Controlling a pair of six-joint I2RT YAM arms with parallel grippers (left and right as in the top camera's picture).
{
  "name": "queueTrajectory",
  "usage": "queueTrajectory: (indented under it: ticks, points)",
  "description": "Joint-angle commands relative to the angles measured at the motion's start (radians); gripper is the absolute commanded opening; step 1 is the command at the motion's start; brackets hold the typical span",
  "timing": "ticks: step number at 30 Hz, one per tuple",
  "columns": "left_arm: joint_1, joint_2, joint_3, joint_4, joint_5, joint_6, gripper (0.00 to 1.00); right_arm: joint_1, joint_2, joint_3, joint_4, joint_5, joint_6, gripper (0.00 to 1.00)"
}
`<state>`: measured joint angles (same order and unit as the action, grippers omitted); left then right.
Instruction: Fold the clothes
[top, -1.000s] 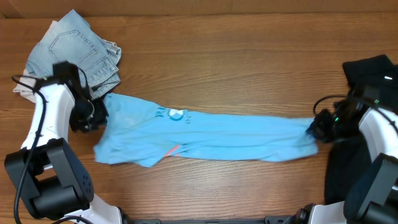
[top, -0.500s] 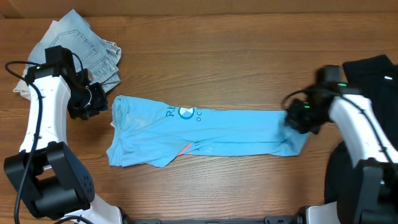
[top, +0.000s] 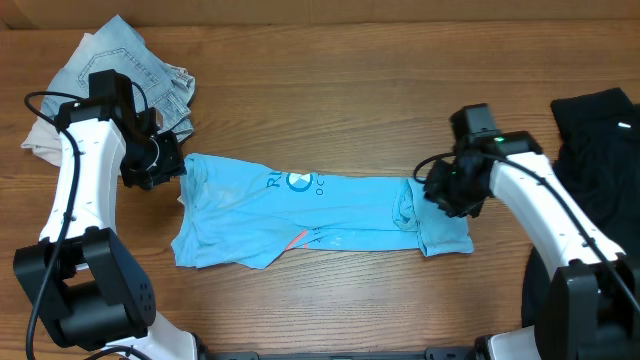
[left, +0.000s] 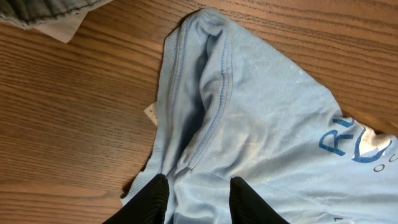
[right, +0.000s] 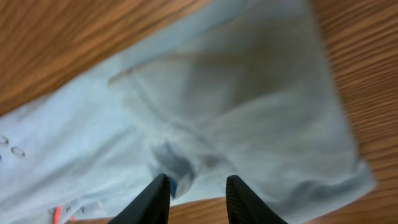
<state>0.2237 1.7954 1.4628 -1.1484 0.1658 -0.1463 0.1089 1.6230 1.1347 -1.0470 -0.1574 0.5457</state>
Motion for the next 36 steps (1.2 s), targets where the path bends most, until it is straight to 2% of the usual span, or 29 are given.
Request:
queueTrajectory:
  ticks: [1,3,4,7,12,15,19,20,22,23,26,32,36]
  points:
    - [-0.003,0.003,0.021,0.003,0.014,0.021,0.37,-0.099,-0.025,0.01,0.002,0.025,-0.062,0.45]
    - [-0.003,0.003,0.021,0.004,0.015,0.035,0.4,-0.154,-0.023,-0.003,0.001,0.015,-0.119,0.73]
    - [-0.003,0.003,0.021,0.004,0.014,0.04,0.41,-0.186,-0.022,-0.018,0.006,-0.002,-0.159,0.8]
    - [-0.003,0.003,0.021,0.005,0.015,0.043,0.45,-0.263,-0.009,-0.08,0.04,-0.067,-0.226,0.81]
    - [-0.003,0.003,0.021,0.016,0.015,0.042,0.46,-0.328,0.031,-0.232,0.203,-0.33,-0.371,0.8]
    - [-0.003,0.003,0.021,0.019,0.015,0.042,0.47,-0.326,0.036,-0.282,0.261,-0.38,-0.399,0.71]
    - [-0.003,0.003,0.021,0.02,0.015,0.042,0.47,-0.316,0.036,-0.294,0.277,-0.384,-0.443,0.48]
    - [-0.003,0.003,0.021,0.02,0.015,0.042,0.47,-0.316,0.036,-0.294,0.28,-0.383,-0.443,0.38]
    - [-0.003,0.003,0.021,0.02,0.015,0.042,0.47,-0.316,0.036,-0.294,0.28,-0.385,-0.442,0.07]
    - [-0.003,0.003,0.021,0.019,0.015,0.042,0.47,-0.317,0.036,-0.29,0.275,-0.388,-0.441,0.04]
    - [-0.003,0.003,0.021,0.019,0.015,0.042,0.48,-0.343,0.034,-0.24,0.212,-0.362,-0.44,0.04]
    - [-0.003,0.003,0.021,0.019,0.015,0.042,0.48,-0.374,-0.007,-0.004,-0.027,-0.095,-0.362,0.04]
    - [-0.003,0.003,0.021,0.024,0.016,0.042,0.48,-0.338,-0.013,0.092,-0.102,-0.06,-0.358,0.04]
